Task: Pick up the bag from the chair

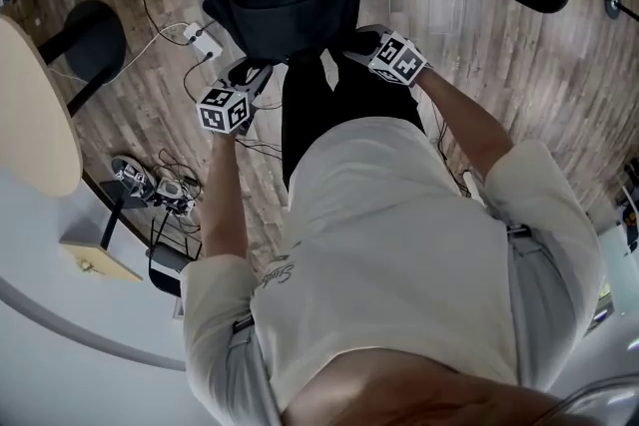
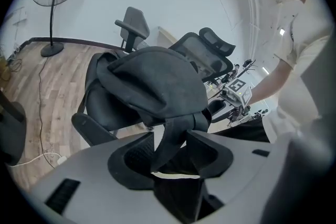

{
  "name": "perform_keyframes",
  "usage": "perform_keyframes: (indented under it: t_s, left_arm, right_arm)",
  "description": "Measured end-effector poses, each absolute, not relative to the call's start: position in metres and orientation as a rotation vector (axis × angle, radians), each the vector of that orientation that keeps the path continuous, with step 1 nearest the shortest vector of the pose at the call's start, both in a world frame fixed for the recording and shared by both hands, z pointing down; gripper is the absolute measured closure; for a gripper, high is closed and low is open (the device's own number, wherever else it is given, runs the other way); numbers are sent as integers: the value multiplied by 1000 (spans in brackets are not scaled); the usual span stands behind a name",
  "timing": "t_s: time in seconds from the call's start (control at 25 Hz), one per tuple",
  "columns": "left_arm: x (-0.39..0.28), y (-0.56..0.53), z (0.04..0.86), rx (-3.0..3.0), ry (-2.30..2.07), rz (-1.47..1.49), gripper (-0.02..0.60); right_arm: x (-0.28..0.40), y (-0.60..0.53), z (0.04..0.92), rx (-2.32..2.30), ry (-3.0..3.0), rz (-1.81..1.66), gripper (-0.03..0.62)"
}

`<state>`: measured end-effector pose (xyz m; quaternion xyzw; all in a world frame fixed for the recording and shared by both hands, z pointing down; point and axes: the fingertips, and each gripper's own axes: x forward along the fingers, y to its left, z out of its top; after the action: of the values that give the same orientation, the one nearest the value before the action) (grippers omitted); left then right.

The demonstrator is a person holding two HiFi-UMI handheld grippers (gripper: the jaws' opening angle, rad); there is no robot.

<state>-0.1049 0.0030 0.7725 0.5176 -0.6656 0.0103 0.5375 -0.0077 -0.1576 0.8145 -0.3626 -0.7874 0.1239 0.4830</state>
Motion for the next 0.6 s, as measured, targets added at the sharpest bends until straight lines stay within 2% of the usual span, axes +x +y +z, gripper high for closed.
perform_keyframes:
  t_s: [0.44, 0.6]
  left_arm:
    - [-103, -7, 779, 1376, -1405, -6, 396]
    - [-98, -17, 781, 1437, -1333, 31, 397]
  right_arm:
    - [-33, -96, 824, -1094, -1806, 353, 451]
    - [-36, -95, 824, -1074, -1785, 421, 481]
